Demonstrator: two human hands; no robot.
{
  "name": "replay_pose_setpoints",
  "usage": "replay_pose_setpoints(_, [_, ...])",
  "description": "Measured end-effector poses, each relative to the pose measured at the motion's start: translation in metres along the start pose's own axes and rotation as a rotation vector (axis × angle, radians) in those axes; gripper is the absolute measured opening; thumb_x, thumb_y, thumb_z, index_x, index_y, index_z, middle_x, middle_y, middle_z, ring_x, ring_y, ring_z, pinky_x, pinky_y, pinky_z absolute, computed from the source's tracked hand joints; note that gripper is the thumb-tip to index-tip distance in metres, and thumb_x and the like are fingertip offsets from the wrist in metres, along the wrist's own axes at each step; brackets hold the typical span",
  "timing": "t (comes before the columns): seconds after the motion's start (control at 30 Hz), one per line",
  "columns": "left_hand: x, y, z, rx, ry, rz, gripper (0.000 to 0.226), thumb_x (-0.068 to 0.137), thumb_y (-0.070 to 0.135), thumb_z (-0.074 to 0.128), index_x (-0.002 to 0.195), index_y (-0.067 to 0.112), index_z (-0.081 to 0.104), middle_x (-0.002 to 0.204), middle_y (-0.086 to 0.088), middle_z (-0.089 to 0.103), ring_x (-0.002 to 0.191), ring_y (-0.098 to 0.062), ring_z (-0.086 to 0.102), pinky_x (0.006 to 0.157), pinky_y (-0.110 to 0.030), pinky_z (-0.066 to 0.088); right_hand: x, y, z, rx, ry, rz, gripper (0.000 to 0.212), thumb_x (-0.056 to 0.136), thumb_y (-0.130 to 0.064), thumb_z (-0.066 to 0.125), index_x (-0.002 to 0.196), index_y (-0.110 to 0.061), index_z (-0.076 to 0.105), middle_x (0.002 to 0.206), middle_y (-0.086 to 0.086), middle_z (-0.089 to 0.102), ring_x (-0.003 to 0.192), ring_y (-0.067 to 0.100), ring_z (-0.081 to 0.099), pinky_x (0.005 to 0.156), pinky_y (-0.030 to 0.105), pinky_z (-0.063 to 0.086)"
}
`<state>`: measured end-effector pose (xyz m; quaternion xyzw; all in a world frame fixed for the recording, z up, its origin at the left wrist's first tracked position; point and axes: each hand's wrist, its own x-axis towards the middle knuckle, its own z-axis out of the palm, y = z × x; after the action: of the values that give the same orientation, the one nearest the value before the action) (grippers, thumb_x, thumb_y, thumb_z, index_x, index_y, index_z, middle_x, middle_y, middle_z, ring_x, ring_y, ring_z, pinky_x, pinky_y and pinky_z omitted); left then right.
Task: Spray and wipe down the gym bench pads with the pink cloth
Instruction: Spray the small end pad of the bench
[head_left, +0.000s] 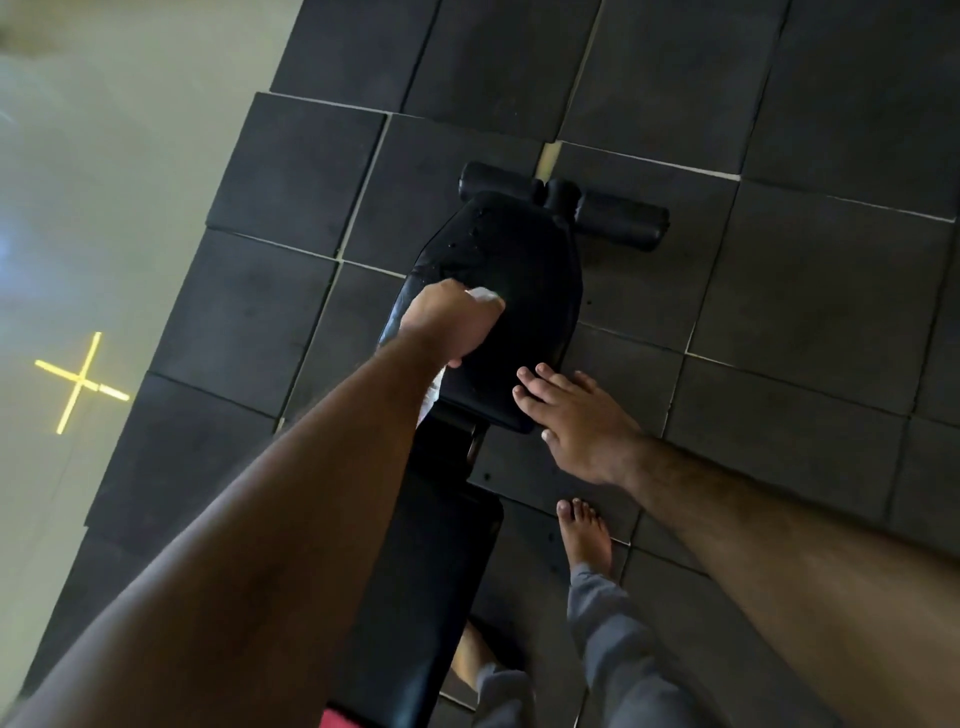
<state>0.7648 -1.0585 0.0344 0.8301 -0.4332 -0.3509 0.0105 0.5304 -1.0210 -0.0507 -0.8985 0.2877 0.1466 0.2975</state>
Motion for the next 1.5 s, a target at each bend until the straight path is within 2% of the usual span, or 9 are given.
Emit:
replay_pose_setpoints(0.27, [-0.064, -0.053, 0.008, -0.306, 0.453, -0.068, 0.056, 0.098, 0.071, 0.054, 0.074, 0.021, 0.061, 0.063, 0.009, 0.066, 0.059, -0.005, 0.063, 0.056, -0.025, 0.045, -0.016, -0.034, 0.016, -0.124, 0.182, 0.032, 0.063, 0.109, -0.033, 0.044, 0.169, -0.017, 0.029, 0.178, 0.006, 0.025, 0.165, 0.028, 0.021, 0.132, 0.051, 0.022])
replay_pose_setpoints(0.5, [-0.21, -0.175, 0.027, -0.73, 1.14, -0.077, 0.037, 0.112, 0.033, 0.064, 0.078, 0.021, 0.057, 0.067, 0.01, 0.05, 0.062, -0.014, 0.049, 0.059, -0.036, 0.041, -0.04, -0.152, 0.076, -0.071, 0.307, -0.324, 0.045, 0.101, -0.032, 0.058, 0.141, -0.013, 0.067, 0.136, 0.008, 0.071, 0.118, 0.03, 0.066, 0.102, 0.048, 0.053])
replay_pose_setpoints(0.63, [-0.317, -0.261, 0.05, -0.823, 1.414, -0.094, 0.034, 0.116, 0.042, 0.056, 0.112, 0.013, 0.072, 0.09, 0.018, 0.068, 0.064, -0.034, 0.066, 0.06, -0.041, 0.056, -0.058, -0.239, 0.115, -0.099, 0.162, -0.439, 0.047, 0.096, -0.037, 0.068, 0.136, -0.012, 0.07, 0.116, 0.004, 0.076, 0.1, 0.029, 0.068, 0.093, 0.047, 0.056])
replay_pose_setpoints(0.8, [-0.431, -0.335, 0.112, -0.969, 1.608, -0.276, 0.037, 0.116, 0.029, 0.046, 0.131, 0.002, 0.067, 0.123, 0.007, 0.078, 0.071, -0.04, 0.074, 0.068, -0.051, 0.06, -0.077, -0.336, 0.157, -0.208, -0.142, -0.319, 0.061, 0.098, -0.054, 0.065, 0.147, -0.017, 0.06, 0.128, 0.006, 0.07, 0.116, 0.032, 0.063, 0.097, 0.047, 0.051])
replay_pose_setpoints(0.9, [-0.478, -0.362, 0.15, -0.982, 1.638, -0.323, 0.032, 0.117, 0.041, 0.049, 0.132, 0.02, 0.066, 0.119, 0.017, 0.078, 0.077, -0.034, 0.075, 0.072, -0.05, 0.061, -0.085, -0.374, 0.178, -0.076, -0.203, -0.045, 0.06, 0.093, -0.061, 0.068, 0.136, -0.019, 0.061, 0.13, 0.007, 0.068, 0.122, 0.033, 0.061, 0.099, 0.047, 0.053])
replay_pose_setpoints(1.07, [-0.523, -0.392, 0.216, -1.027, 1.592, -0.415, 0.081, 0.108, 0.069, 0.053, 0.146, -0.002, 0.057, 0.142, -0.004, 0.068, 0.103, -0.04, 0.077, 0.09, -0.05, 0.06, -0.091, -0.403, 0.211, -0.074, -0.171, 0.129, 0.066, 0.081, -0.056, 0.086, 0.128, -0.018, 0.061, 0.133, 0.007, 0.061, 0.125, 0.034, 0.058, 0.098, 0.05, 0.056])
replay_pose_setpoints(1.23, [-0.538, -0.41, 0.247, -1.119, 1.498, -0.429, 0.053, 0.109, 0.064, 0.056, 0.146, 0.027, 0.064, 0.138, 0.013, 0.071, 0.124, -0.022, 0.072, 0.105, -0.042, 0.057, -0.095, -0.41, 0.233, -0.039, -0.048, 0.189, 0.055, 0.079, -0.048, 0.089, 0.115, -0.016, 0.064, 0.126, 0.01, 0.065, 0.12, 0.036, 0.061, 0.093, 0.048, 0.056])
replay_pose_setpoints(1.4, [-0.548, -0.41, 0.246, -0.904, 1.178, -0.754, 0.065, 0.093, 0.072, 0.073, 0.144, 0.036, 0.058, 0.116, 0.026, 0.07, 0.112, -0.001, 0.07, 0.095, -0.028, 0.057, -0.095, -0.407, 0.236, 0.316, -0.118, 0.239, 0.04, 0.082, -0.033, 0.092, 0.101, -0.023, 0.059, 0.093, -0.007, 0.065, 0.094, 0.023, 0.07, 0.075, 0.034, 0.053])
replay_pose_setpoints(1.5, [-0.559, -0.405, 0.242, -0.833, 0.839, -0.971, 0.096, 0.089, 0.075, 0.072, 0.163, 0.023, 0.04, 0.116, 0.004, 0.073, 0.115, -0.029, 0.074, 0.089, -0.039, 0.058, -0.094, -0.406, 0.232, 0.612, -0.188, 0.416, 0.048, 0.076, -0.03, 0.098, 0.111, -0.013, 0.071, 0.102, 0.004, 0.076, 0.093, 0.024, 0.075, 0.078, 0.038, 0.063])
